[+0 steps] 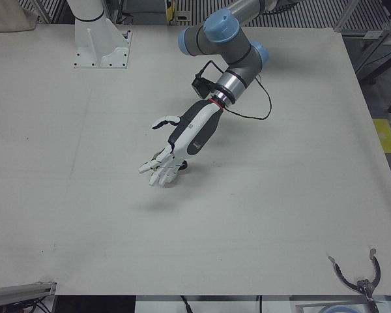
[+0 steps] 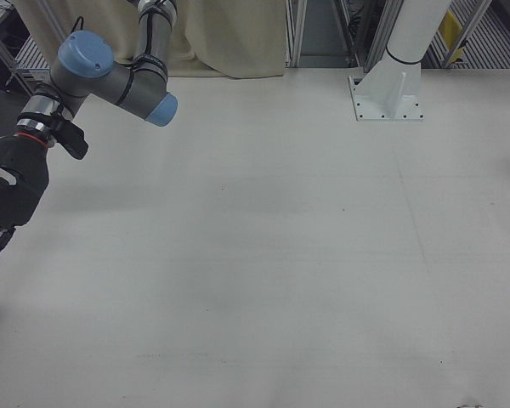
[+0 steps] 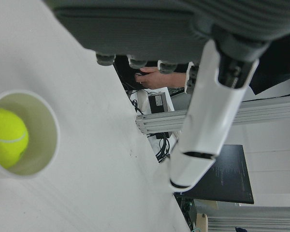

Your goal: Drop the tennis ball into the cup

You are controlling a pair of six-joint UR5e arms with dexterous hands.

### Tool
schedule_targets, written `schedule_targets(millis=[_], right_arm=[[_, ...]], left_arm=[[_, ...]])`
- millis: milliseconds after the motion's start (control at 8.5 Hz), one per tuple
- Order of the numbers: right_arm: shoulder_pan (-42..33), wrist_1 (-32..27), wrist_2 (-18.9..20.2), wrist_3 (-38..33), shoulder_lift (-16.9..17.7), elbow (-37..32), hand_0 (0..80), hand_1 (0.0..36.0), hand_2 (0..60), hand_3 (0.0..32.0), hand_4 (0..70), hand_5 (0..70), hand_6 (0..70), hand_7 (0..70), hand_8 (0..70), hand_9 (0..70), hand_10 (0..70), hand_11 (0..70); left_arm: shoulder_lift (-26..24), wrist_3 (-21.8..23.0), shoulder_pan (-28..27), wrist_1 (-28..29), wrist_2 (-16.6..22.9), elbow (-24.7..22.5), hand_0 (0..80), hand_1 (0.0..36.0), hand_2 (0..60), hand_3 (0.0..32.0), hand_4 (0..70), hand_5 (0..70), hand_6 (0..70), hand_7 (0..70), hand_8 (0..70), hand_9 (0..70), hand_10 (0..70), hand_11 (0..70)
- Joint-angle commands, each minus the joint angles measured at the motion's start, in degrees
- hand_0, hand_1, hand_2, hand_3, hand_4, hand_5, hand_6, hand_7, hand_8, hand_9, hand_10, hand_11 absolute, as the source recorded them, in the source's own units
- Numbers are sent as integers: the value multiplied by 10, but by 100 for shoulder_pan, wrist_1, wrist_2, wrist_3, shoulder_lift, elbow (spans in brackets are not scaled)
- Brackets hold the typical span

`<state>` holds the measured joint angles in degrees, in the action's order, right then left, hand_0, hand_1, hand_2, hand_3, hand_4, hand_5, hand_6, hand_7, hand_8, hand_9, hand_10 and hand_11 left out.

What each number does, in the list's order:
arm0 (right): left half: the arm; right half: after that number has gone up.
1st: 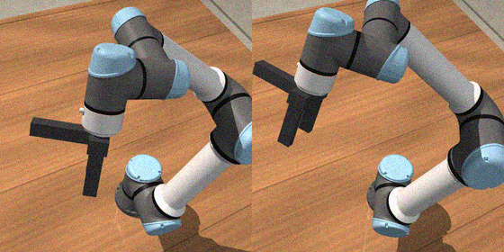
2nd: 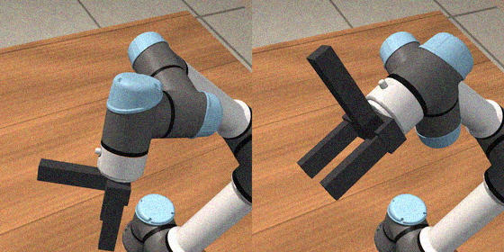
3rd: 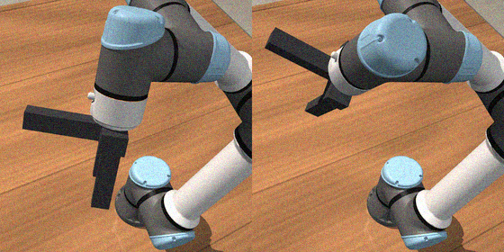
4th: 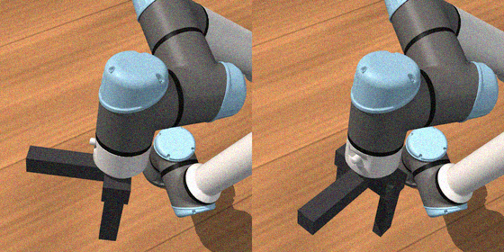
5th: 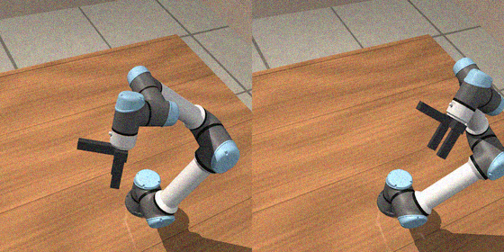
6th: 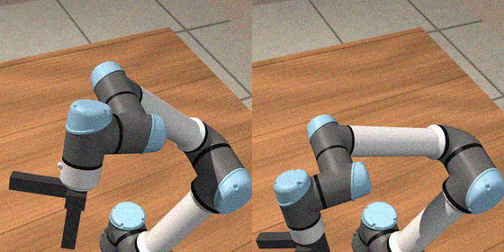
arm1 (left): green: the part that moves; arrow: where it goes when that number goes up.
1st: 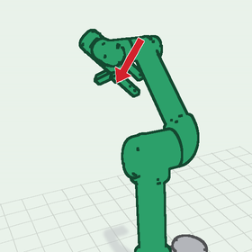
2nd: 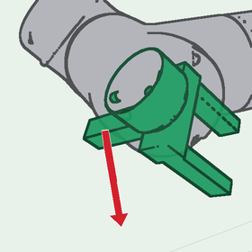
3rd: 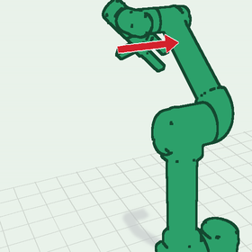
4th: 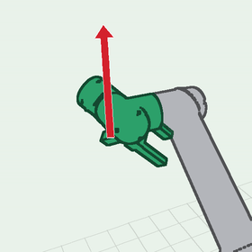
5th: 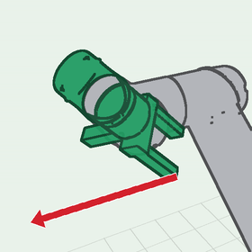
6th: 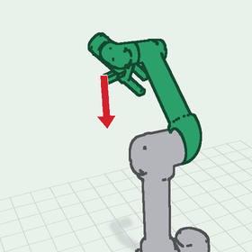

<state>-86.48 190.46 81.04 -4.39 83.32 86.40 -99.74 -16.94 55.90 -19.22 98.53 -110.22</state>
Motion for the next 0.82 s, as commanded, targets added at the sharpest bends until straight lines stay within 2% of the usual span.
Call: schedule_targets(millis=[0,118,235,353,471,588,706], right_arm=[[0,0,0,8,0,0,0,0,0,0,0,0,0,0,0,0,0,0],[0,0,0,9,0,0,0,0,0,0,0,0,0,0,0,0,0,0],[0,0,0,9,0,0,0,0,0,0,0,0,0,0,0,0,0,0],[0,0,0,9,0,0,0,0,0,0,0,0,0,0,0,0,0,0],[0,0,0,0,0,-9,0,0,0,0,0,0,0,0,0,0,0,0],[0,0,0,0,0,-9,0,0,0,0,0,0,0,0,0,0,0,0],[0,0,0,0,0,0,0,0,0,0,0,0,0,0,0,0,0,0]], left_arm=[[-19,-11,383,15,61,-183,800,360,490,0,80,117,22,0,0,0,0,36],[-45,-63,979,-142,70,-219,632,321,253,0,35,78,4,0,0,0,0,8],[-46,-98,1567,-265,96,-202,323,116,226,0,0,7,0,0,0,0,0,0],[-46,-160,2139,-353,340,-176,189,106,289,0,0,1,0,0,0,0,0,0],[-28,-169,2423,-450,369,-132,280,145,362,0,0,10,0,0,0,0,0,0],[-11,-160,2530,-520,378,-131,370,178,407,0,0,18,0,0,0,0,0,0],[16,-160,2566,-634,378,-140,398,203,439,0,0,24,0,0,0,0,0,0]])
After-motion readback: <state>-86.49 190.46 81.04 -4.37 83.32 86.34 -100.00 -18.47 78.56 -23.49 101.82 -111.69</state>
